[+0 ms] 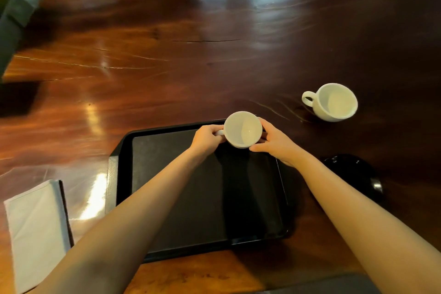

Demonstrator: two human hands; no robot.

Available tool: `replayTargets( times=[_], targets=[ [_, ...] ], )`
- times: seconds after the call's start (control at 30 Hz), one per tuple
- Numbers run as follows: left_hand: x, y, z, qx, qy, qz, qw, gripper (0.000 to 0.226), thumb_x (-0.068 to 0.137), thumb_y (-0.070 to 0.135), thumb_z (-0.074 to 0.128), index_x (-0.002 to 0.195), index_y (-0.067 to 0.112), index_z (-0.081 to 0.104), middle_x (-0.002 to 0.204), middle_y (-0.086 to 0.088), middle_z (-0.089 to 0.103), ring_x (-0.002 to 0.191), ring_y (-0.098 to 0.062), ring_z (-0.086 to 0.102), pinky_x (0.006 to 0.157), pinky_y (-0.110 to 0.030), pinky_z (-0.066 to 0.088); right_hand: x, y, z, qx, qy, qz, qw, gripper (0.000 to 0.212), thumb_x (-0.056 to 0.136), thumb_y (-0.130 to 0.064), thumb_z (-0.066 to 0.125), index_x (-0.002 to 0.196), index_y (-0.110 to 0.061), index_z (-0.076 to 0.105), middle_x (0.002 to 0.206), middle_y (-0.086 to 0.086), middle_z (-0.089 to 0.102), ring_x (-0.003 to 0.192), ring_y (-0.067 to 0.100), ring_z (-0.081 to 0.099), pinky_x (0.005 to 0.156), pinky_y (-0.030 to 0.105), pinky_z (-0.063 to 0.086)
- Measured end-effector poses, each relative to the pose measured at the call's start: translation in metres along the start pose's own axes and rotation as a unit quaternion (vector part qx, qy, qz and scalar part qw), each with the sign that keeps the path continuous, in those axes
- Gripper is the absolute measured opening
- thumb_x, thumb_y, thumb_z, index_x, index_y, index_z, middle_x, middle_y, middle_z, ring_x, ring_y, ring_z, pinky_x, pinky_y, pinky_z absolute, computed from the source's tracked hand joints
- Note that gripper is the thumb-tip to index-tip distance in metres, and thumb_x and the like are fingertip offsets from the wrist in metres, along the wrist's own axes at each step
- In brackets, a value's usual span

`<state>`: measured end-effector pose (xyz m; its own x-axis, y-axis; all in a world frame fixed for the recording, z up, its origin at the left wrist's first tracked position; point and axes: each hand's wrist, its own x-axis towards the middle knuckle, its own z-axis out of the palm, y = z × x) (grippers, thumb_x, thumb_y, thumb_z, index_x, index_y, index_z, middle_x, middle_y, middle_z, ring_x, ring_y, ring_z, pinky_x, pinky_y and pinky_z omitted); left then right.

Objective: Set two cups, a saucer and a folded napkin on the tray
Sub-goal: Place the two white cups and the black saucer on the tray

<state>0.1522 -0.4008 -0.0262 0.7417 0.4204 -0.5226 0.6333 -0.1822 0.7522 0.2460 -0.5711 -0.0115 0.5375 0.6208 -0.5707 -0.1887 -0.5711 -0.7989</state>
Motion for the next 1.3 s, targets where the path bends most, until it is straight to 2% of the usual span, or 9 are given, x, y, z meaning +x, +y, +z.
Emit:
replayTargets(
  times=[0.13,0.27,0.43,0.6,0.73,0.83,1.07,1.23,1.3],
  targets=[
    [-0.004,0.002,-0.003,0.034,-0.027,-0.001,0.999,0.043,0.086,0.005,0.058,0.126,0.021,0.060,0.116,-0.003,0.068,0.106,-0.019,0.061,0.084,-0.028,0.047,-0.002,-0.005,0.001,-0.022,0.017,0.012,1.000,0.085,0.076,0.006,0.067,0.143,-0.025,0.026,0.147,0.003,0.034,0.136,0.023,0.033,0.107,0.040,0.034],
    [-0.009,0.010,-0.017,0.129,-0.038,0.004,0.991,0.060,0.086,0.012,0.061,0.141,0.018,0.040,0.126,-0.007,0.062,0.109,-0.024,0.061,0.094,-0.035,0.051,-0.001,-0.014,-0.007,-0.082,0.019,0.055,0.995,0.080,0.076,0.001,0.069,0.143,-0.018,0.029,0.147,0.007,0.037,0.133,0.025,0.039,0.109,0.044,0.034],
    [-0.015,0.033,-0.048,0.238,-0.116,-0.029,0.964,0.055,0.088,0.012,0.056,0.140,0.014,0.039,0.127,-0.008,0.062,0.108,-0.028,0.063,0.082,-0.036,0.054,-0.010,-0.036,-0.036,-0.159,-0.039,0.096,0.982,0.075,0.080,-0.003,0.068,0.144,-0.011,0.029,0.144,0.013,0.044,0.126,0.028,0.048,0.105,0.039,0.043],
    [-0.011,0.084,-0.074,0.391,-0.138,-0.020,0.910,0.041,0.093,0.023,0.053,0.132,0.013,0.051,0.129,-0.008,0.058,0.110,-0.027,0.061,0.086,-0.038,0.056,-0.030,-0.067,-0.082,-0.279,-0.112,0.136,0.944,0.057,0.084,-0.011,0.067,0.135,-0.013,0.043,0.135,0.012,0.052,0.122,0.026,0.052,0.100,0.041,0.046],
    [-0.003,0.138,-0.059,0.385,-0.111,0.055,0.915,0.034,0.095,0.023,0.048,0.127,0.013,0.057,0.113,-0.009,0.066,0.093,-0.024,0.065,0.081,-0.037,0.057,-0.045,-0.082,-0.117,-0.330,-0.116,0.169,0.921,0.059,0.083,-0.014,0.069,0.136,-0.018,0.043,0.138,0.008,0.049,0.123,0.025,0.050,0.103,0.043,0.044],
    [0.002,0.171,-0.029,0.366,-0.148,0.078,0.916,0.036,0.097,0.025,0.045,0.131,0.014,0.052,0.113,-0.007,0.066,0.092,-0.020,0.064,0.080,-0.035,0.058,-0.059,-0.086,-0.144,-0.342,-0.095,0.176,0.918,0.058,0.084,-0.014,0.067,0.137,-0.017,0.044,0.138,0.007,0.046,0.124,0.025,0.049,0.104,0.047,0.043],
    [0.017,0.215,0.043,0.415,-0.230,0.077,0.877,0.039,0.099,0.022,0.040,0.137,0.016,0.045,0.124,-0.010,0.062,0.109,-0.025,0.062,0.086,-0.038,0.056,-0.075,-0.056,-0.205,-0.346,-0.055,0.239,0.906,0.062,0.083,-0.012,0.068,0.138,-0.016,0.041,0.139,0.008,0.048,0.124,0.025,0.050,0.105,0.047,0.041],
    [0.044,0.216,0.079,0.448,-0.254,0.057,0.855,0.038,0.097,0.023,0.041,0.134,0.017,0.048,0.118,-0.012,0.063,0.104,-0.028,0.062,0.086,-0.039,0.056,-0.076,-0.022,-0.238,-0.339,-0.026,0.263,0.903,0.063,0.083,-0.012,0.067,0.139,-0.016,0.039,0.138,0.010,0.050,0.122,0.024,0.052,0.102,0.043,0.045],
    [0.056,0.213,0.091,0.463,-0.257,0.046,0.847,0.036,0.096,0.026,0.043,0.130,0.016,0.052,0.105,-0.009,0.063,0.092,-0.026,0.062,0.080,-0.038,0.055,-0.073,-0.008,-0.248,-0.324,-0.003,0.257,0.911,0.064,0.083,-0.011,0.067,0.140,-0.015,0.038,0.136,0.010,0.050,0.122,0.024,0.051,0.101,0.041,0.046]
  ],
)
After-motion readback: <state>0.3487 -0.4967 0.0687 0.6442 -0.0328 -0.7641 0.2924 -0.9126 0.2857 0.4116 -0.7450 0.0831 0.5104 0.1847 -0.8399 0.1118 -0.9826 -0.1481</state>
